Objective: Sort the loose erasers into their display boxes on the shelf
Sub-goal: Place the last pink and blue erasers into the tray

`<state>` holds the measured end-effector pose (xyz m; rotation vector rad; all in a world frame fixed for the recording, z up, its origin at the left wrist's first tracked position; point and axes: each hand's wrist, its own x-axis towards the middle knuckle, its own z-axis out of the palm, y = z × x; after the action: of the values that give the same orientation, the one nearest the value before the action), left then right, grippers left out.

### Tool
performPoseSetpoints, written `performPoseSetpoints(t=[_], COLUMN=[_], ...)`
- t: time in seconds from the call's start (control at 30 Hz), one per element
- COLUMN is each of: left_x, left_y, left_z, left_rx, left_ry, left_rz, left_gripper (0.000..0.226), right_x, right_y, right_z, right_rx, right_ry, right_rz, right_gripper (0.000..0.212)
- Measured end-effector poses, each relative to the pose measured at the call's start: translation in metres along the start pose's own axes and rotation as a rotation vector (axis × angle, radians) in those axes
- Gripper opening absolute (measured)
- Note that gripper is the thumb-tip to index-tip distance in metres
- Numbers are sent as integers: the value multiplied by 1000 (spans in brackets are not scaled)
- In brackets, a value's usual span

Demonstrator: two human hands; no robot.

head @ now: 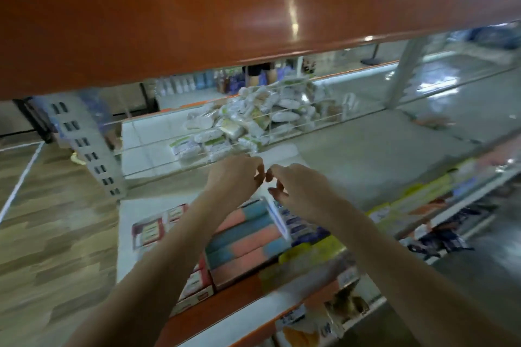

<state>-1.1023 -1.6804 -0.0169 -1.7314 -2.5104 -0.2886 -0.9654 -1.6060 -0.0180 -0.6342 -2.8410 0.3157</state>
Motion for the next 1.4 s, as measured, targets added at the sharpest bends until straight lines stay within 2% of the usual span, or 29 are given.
performPoseSetpoints(t=[0.2, 0.27, 0.47, 0.7, 0.9, 1.07, 1.17, 1.4], left_x=[53, 67, 125, 183, 237, 302, 341, 398], left_y=[105, 141, 263, 361, 404, 420, 421, 418], left_z=[9, 14, 41, 80, 114, 138, 146, 178], left_rx=[46, 21, -78, -100, -70, -20, -69, -38], left_ry=[38, 42, -71, -184, -255, -177, -129, -114], left_rz=[158, 190, 218, 214, 217, 184, 111, 61], left_gripper=[21, 21, 31, 36, 35, 37, 42, 40], right_x=[-38, -50, -98, -130, -135, -117, -95, -60], right_y=[110, 147, 271, 381, 449, 511, 544, 594], right_z=[-42, -54, -89, -105, -103, -108, -118, -110], right_rx=[-33, -37, -31, -51, 36, 16, 4, 33], right_ry=[85, 57, 43, -40, -18, 12, 0, -72], right_rz=[145, 191, 300, 409, 510, 532, 557, 522], right_gripper=[24, 25, 29, 34, 28, 29, 31, 39])
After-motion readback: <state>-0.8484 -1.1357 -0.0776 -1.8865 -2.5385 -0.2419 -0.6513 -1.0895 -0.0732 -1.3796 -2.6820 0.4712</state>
